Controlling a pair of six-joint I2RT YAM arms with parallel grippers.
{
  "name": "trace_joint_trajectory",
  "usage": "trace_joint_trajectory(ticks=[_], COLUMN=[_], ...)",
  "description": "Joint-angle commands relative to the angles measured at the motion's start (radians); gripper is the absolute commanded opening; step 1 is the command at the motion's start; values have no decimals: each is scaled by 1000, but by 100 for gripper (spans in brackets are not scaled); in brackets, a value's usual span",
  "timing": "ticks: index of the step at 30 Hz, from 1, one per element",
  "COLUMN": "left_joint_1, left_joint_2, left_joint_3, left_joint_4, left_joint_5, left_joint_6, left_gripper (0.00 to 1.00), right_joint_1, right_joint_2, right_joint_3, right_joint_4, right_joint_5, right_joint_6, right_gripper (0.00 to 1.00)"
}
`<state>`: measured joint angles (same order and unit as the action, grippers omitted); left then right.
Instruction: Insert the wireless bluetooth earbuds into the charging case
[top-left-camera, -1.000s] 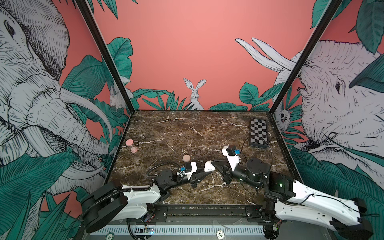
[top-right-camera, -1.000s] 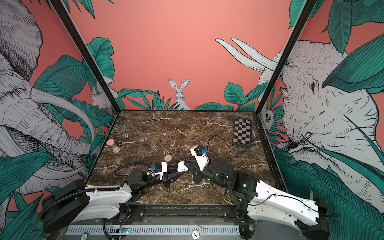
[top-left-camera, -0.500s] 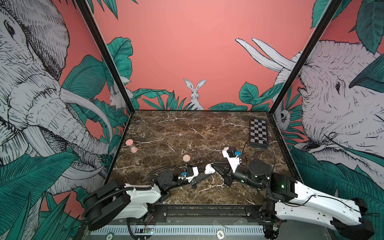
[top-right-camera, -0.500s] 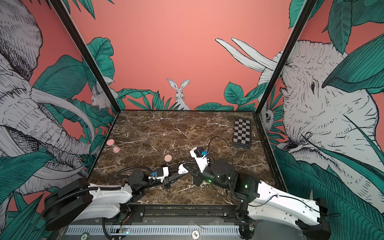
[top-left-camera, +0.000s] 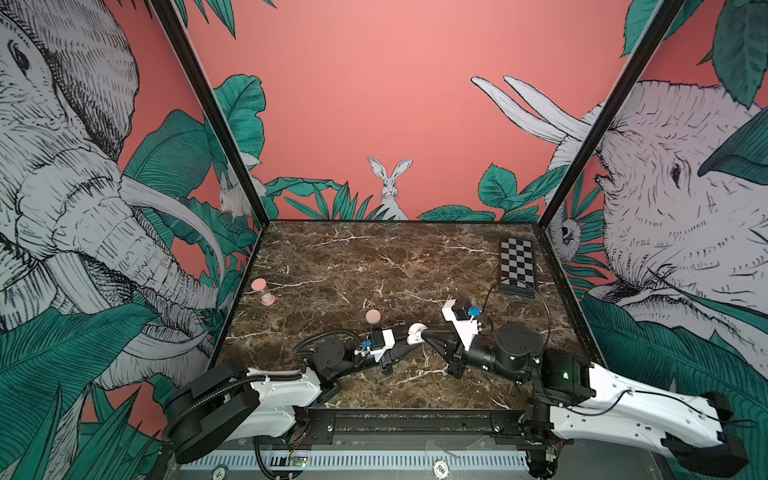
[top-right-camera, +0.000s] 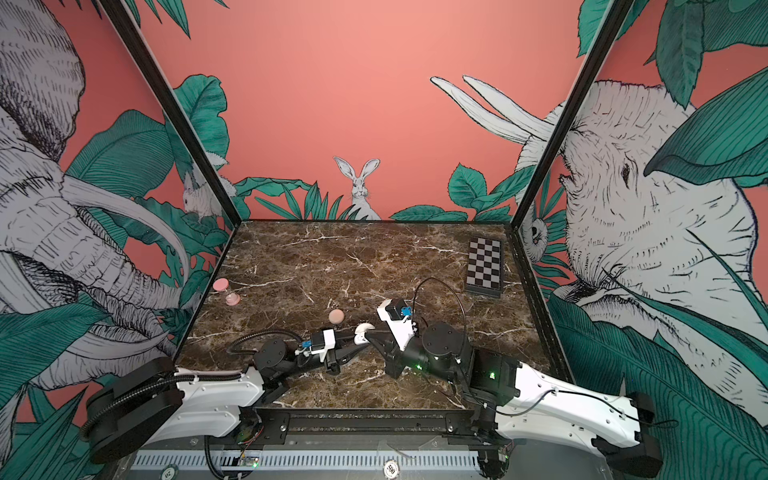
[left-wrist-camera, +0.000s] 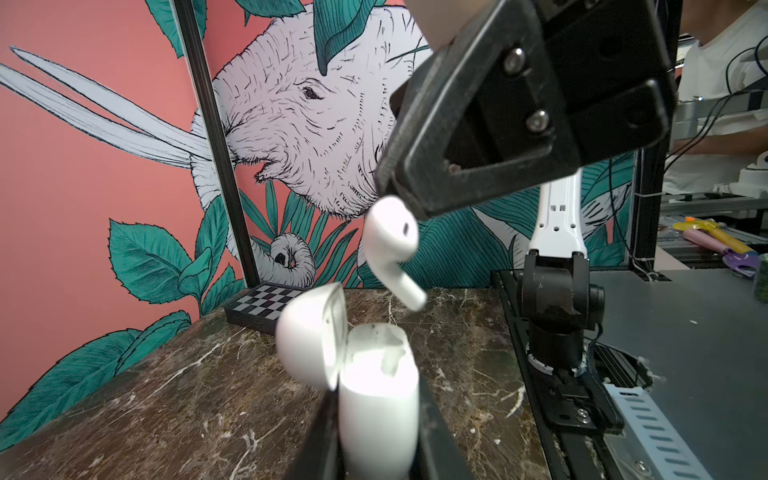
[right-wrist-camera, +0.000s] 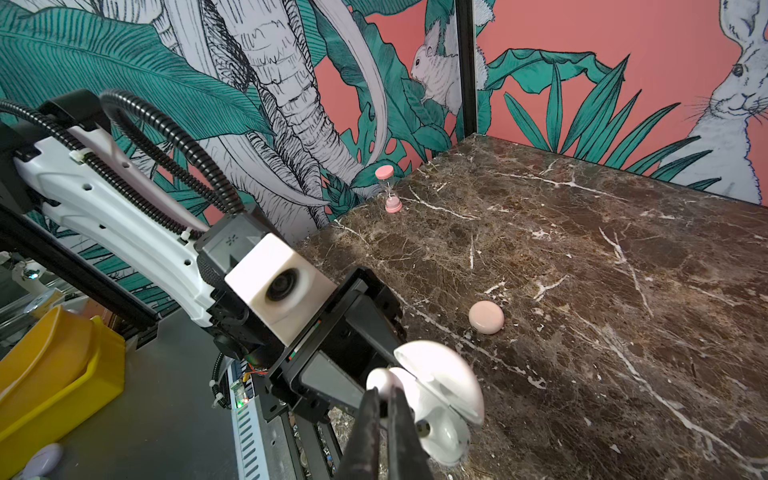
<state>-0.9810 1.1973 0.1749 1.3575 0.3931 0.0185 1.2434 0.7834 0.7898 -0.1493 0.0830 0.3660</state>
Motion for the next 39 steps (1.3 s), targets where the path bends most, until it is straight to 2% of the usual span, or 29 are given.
trace_joint_trajectory(ticks=[1, 8, 9, 11, 13, 15, 16, 17, 20, 23, 25, 28, 30, 33, 37, 39], left_joint_1=[8, 9, 9, 10, 15, 24, 26, 25, 17, -2, -39, -80, -91, -134, -171, -172], left_joint_2=[-28, -3, 4, 2, -37, -72, -90, -106, -157, -256, -352, -468, -536, -613, -626, -621], left_joint_3=[17, 39, 39, 38, 31, 28, 34, 45, 55, 50, 64, 63, 54, 57, 41, 11], left_joint_4=[45, 44, 40, 7, -19, -39, -80, -126, -187, -343, -527, -683, -742, -864, -854, -799], left_joint_5=[-5, 23, -3, -124, -266, -273, -242, -200, -116, -95, -118, -144, -148, -200, -249, -256], left_joint_6=[-67, -175, -166, -121, -75, -33, -10, 9, -1, 40, 98, 108, 80, 93, 89, 62], left_gripper=[0, 0, 0, 0, 0, 0, 0, 0, 0, 0, 0, 0, 0, 0, 0, 0], right_joint_1=[11, 14, 14, 14, 13, 11, 5, -4, -29, -47, -54, -47, 10, 206, 433, 494], right_joint_2=[-5, 19, 15, -8, -37, -68, -78, -86, -87, -59, -33, -29, -65, -97, 61, 102], right_joint_3=[-10, -1, 1, 0, 6, -7, -5, 4, 38, 59, 25, -94, -148, -161, -131, -127], right_joint_4=[26, 21, 11, -16, -93, -172, -233, -283, -450, -657, -752, -726, -723, -710, -775, -737], right_joint_5=[38, 89, 115, 188, 258, 337, 373, 372, 320, 247, 138, -111, -147, -66, -33, -28], right_joint_6=[-6, -20, -13, 14, 58, 149, 204, 246, 404, 561, 690, 844, 975, 1169, 1340, 1388], right_gripper=[0, 0, 0, 0, 14, 23, 31, 35, 48, 50, 50, 51, 50, 54, 56, 58])
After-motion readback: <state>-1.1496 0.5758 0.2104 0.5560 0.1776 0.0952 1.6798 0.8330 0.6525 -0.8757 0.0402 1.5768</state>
